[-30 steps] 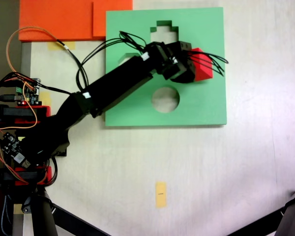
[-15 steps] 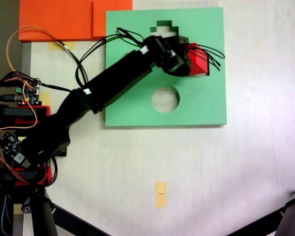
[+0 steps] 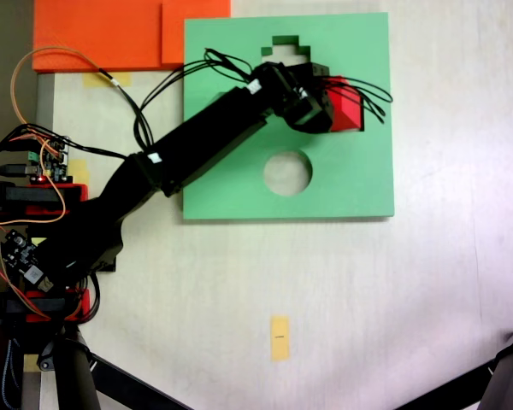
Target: Put the square block into the corresponding hole
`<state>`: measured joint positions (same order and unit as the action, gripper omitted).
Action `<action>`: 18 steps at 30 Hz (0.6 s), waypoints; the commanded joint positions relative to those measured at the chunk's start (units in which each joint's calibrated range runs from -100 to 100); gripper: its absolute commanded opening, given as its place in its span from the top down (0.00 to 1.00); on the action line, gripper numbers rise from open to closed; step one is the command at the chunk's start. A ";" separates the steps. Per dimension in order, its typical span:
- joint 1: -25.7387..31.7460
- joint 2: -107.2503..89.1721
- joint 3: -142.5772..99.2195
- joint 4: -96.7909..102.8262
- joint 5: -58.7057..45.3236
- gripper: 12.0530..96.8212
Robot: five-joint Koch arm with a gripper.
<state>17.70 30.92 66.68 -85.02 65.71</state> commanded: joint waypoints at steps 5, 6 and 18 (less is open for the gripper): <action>0.20 1.21 3.91 3.90 1.37 0.84; 0.20 1.63 3.91 4.09 1.51 0.84; -0.24 9.45 3.91 8.23 1.47 0.81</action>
<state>17.61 39.81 68.35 -82.87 66.50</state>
